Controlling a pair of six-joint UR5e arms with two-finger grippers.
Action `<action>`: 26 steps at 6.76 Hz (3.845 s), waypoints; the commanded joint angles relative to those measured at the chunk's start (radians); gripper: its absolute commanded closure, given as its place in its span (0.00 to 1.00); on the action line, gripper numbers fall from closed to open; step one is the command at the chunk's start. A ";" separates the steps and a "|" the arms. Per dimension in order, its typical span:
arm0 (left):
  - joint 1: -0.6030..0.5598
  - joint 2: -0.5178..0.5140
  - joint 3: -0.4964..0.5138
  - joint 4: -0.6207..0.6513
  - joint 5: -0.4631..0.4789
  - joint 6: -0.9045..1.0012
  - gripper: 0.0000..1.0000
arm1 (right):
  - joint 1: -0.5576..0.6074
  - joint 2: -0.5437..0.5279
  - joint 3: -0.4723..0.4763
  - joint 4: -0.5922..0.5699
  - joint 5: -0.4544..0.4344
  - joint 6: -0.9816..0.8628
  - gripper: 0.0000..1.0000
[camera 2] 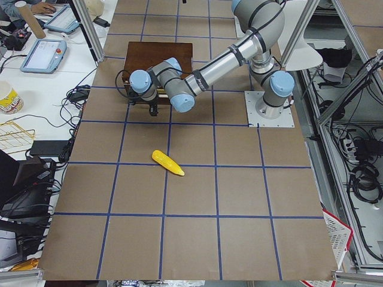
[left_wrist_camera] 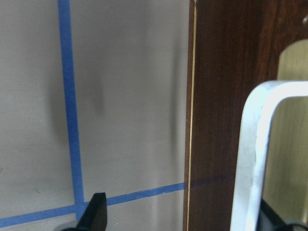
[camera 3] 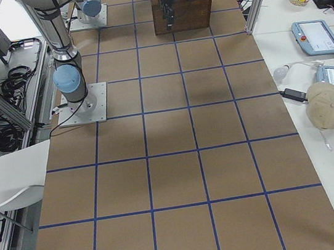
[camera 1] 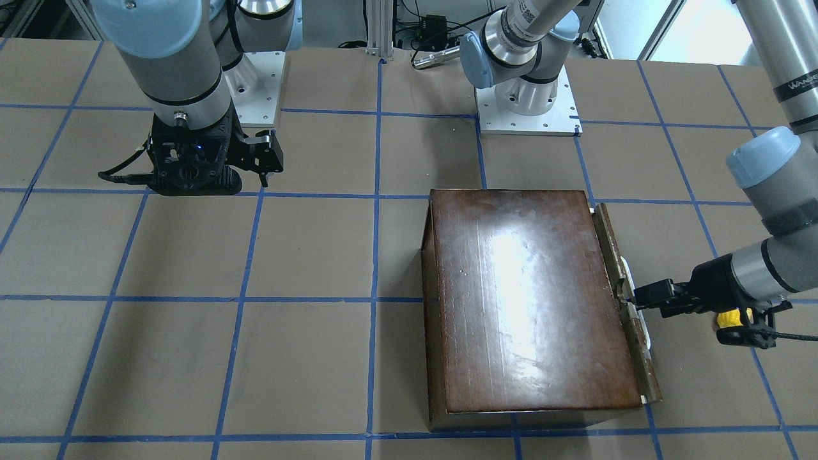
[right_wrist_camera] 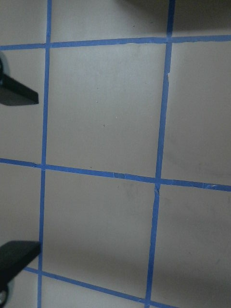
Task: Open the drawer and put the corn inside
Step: 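Pull the drawer outward from the cabinet with the left gripper, then release the handle and move the left gripper over the yellow corn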
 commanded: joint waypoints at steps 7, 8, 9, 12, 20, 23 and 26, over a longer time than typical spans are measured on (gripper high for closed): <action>0.083 -0.001 0.018 0.005 0.028 0.000 0.00 | 0.000 0.000 0.000 0.000 0.000 0.000 0.00; 0.083 -0.003 0.018 0.007 0.029 0.000 0.00 | 0.000 0.000 0.000 0.000 0.000 0.000 0.00; 0.083 -0.003 0.020 0.014 0.029 0.000 0.00 | 0.000 0.000 0.000 0.000 0.000 0.000 0.00; 0.090 -0.007 0.020 0.027 0.036 0.002 0.00 | 0.000 0.000 0.000 0.000 0.000 0.000 0.00; 0.121 -0.004 0.046 0.022 0.039 -0.002 0.00 | 0.000 0.000 0.000 0.000 -0.002 -0.001 0.00; 0.116 0.019 0.181 -0.039 0.130 0.108 0.00 | 0.000 0.000 0.000 0.000 -0.002 -0.002 0.00; 0.138 -0.001 0.161 0.028 0.307 0.476 0.00 | 0.000 0.000 0.000 0.000 0.000 0.000 0.00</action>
